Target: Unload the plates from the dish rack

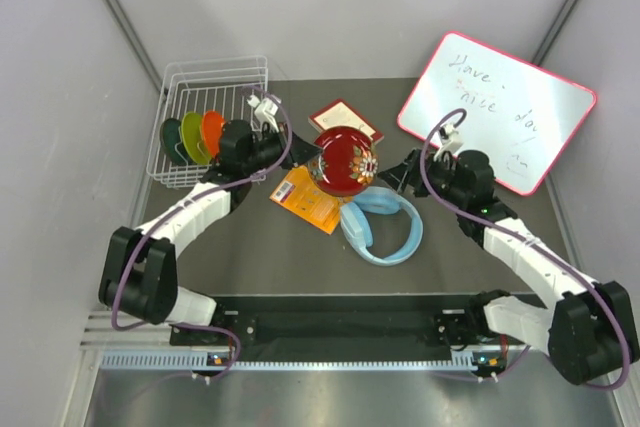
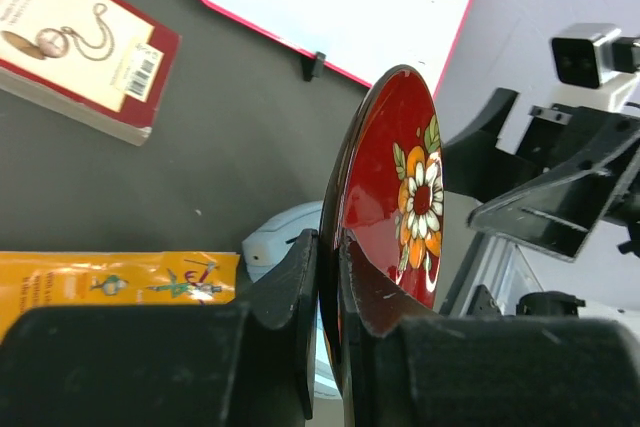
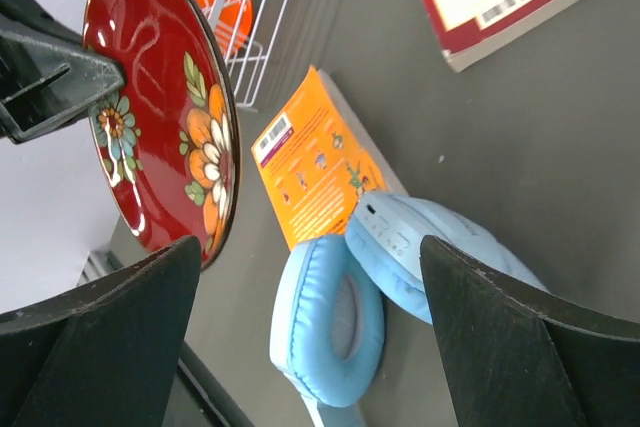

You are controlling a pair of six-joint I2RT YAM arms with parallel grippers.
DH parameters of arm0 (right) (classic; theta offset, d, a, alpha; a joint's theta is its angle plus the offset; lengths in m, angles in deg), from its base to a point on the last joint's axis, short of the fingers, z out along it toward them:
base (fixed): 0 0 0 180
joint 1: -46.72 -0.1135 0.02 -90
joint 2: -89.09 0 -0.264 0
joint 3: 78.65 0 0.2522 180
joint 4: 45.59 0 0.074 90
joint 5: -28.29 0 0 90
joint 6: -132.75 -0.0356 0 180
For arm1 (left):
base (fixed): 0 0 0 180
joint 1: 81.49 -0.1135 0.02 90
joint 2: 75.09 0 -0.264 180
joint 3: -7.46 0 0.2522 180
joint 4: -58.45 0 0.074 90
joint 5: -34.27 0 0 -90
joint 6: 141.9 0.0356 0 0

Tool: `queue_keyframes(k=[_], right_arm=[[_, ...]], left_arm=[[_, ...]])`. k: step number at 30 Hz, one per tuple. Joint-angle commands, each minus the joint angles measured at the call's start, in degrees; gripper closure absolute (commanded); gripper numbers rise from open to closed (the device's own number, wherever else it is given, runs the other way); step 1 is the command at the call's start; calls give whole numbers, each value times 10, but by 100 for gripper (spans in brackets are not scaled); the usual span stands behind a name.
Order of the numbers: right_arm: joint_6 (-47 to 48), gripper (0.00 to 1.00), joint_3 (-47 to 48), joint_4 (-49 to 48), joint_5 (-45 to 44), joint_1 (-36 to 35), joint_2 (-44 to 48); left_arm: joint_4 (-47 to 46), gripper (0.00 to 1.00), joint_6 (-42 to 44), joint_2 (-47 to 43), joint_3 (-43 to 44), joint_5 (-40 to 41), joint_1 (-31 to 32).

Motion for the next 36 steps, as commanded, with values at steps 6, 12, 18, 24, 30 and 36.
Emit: queue_keyframes(k=[6, 12, 18, 24, 30, 36], right_arm=[[-11, 11, 22, -100, 9, -47, -43], [-34, 37, 12, -163, 54, -48, -82], [-43, 100, -9, -195, 81, -45, -84], [-52, 100, -47, -123, 2, 29, 9], [23, 100, -48, 101, -64, 194, 150], [89, 100, -44, 213, -60, 324, 171]], left_arm=[[-102, 100, -27, 12, -5, -17, 32], [-131, 100, -41, 32, -8, -27, 51], [-151, 100, -49, 41, -11, -50, 52], [-128, 40, -41, 48, -10, -41, 52], [32, 6, 72, -17, 4, 91, 52], [127, 3, 161, -111, -5, 299, 51]])
